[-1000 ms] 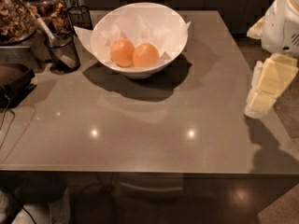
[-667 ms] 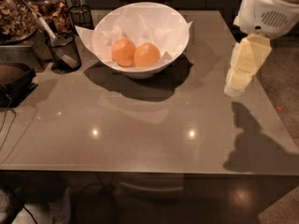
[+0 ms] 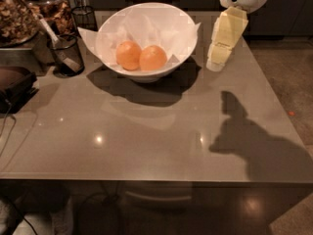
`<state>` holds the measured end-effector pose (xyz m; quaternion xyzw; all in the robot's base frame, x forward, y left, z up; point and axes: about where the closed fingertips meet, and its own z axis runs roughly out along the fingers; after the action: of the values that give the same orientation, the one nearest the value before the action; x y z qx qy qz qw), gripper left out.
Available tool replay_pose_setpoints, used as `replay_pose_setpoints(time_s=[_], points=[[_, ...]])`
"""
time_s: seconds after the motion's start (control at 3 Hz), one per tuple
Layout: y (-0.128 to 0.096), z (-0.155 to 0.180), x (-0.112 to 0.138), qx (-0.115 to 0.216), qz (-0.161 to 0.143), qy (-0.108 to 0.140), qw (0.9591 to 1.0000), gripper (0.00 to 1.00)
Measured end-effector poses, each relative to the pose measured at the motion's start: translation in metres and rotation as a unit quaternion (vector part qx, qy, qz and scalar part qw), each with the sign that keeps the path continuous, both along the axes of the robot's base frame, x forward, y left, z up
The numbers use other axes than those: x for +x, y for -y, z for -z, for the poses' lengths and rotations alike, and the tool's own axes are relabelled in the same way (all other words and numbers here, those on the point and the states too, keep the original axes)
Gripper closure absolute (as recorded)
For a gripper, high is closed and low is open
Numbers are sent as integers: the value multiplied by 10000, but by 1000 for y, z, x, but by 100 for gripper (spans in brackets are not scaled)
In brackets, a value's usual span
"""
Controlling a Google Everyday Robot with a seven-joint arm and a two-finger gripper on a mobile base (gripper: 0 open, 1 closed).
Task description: Pick orange from white bowl
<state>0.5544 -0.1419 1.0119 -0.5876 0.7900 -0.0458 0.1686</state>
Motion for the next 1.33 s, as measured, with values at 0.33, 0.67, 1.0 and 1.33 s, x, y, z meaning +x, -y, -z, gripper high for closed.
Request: replay_pose_setpoints(time_s=[0.33,0.67,1.0,1.33], points=[[-13,3,14,114,-60,98,9999,0],[-40,8,44,-75,-178,80,9998,0],[-77,16,76,-310,-393,18,9987,0],[-87,13,84,-221,-443,163,9986,0]])
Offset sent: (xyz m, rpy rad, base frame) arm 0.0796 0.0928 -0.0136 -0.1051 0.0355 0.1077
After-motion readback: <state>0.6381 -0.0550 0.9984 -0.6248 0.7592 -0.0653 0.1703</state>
